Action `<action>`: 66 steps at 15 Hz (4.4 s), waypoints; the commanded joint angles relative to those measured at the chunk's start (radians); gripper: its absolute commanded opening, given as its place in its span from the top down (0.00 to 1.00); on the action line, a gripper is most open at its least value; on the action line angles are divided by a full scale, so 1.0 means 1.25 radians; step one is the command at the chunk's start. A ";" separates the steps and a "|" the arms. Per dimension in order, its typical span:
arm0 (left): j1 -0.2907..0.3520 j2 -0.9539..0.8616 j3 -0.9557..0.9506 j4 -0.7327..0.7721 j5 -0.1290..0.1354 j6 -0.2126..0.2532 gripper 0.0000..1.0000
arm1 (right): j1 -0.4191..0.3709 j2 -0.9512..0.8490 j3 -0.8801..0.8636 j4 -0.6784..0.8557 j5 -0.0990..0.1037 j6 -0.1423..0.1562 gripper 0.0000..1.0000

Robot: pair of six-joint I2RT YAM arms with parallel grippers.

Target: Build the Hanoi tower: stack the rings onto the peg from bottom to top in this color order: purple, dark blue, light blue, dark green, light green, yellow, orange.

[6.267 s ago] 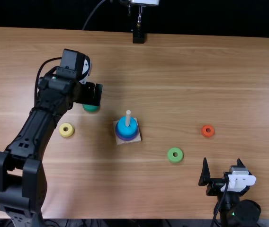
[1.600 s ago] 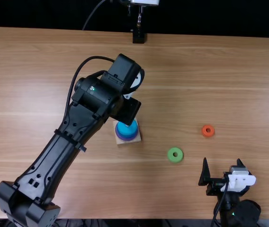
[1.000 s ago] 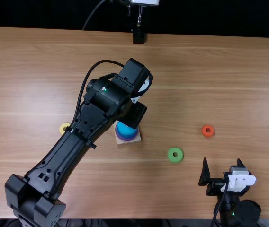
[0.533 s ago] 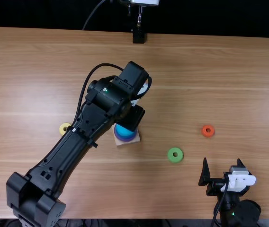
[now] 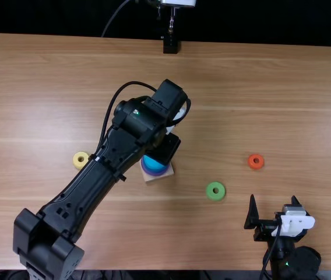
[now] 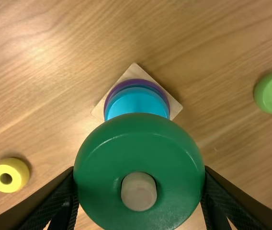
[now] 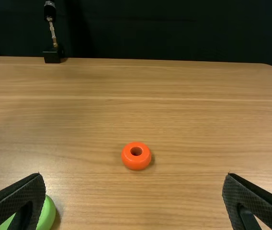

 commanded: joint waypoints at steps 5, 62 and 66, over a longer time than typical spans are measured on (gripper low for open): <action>-0.010 0.016 -0.010 -0.002 0.010 -0.002 0.00 | -0.009 -0.010 -0.057 -0.045 0.007 -0.001 0.00; 0.446 -1.566 -1.548 0.723 0.017 0.132 0.00 | -0.009 -0.010 -0.057 -0.045 0.007 0.000 0.00; 0.445 -1.566 -1.548 0.636 0.016 0.128 0.00 | -0.009 -0.010 -0.057 -0.045 0.007 0.000 0.00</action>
